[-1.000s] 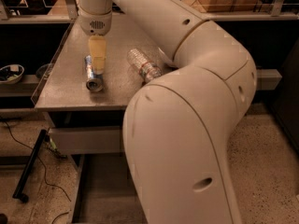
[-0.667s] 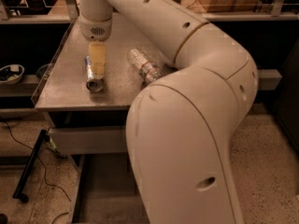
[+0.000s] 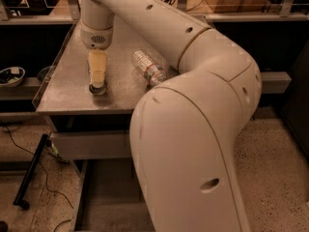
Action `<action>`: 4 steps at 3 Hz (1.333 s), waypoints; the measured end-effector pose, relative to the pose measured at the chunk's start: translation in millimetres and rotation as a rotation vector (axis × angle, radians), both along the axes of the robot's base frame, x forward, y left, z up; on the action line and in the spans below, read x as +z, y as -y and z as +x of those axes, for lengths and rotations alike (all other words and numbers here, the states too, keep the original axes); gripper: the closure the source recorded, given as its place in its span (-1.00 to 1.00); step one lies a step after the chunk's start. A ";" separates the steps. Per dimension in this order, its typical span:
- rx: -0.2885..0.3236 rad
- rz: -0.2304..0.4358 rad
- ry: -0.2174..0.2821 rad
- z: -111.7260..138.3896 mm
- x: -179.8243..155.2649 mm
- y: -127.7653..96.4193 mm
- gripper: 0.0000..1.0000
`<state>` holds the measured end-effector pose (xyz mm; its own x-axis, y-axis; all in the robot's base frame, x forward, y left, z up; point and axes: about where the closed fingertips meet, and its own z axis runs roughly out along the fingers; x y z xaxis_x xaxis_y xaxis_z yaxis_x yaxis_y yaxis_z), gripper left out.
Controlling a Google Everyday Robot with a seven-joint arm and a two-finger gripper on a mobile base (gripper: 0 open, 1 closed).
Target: Place redbull can into middle drawer
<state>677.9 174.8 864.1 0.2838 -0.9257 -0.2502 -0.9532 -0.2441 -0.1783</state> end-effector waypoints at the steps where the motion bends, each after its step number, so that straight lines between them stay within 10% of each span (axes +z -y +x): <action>1: 0.000 -0.013 -0.030 2.3 -19.6 -5.2 -1.00; 2: -0.001 -0.014 -0.034 2.5 -24.1 -7.7 -1.00; 4: -0.001 -0.014 -0.034 2.5 -24.1 -7.7 -0.16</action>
Offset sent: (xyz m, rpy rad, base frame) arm 0.0016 0.0030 -0.0186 -0.0288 0.0369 0.0016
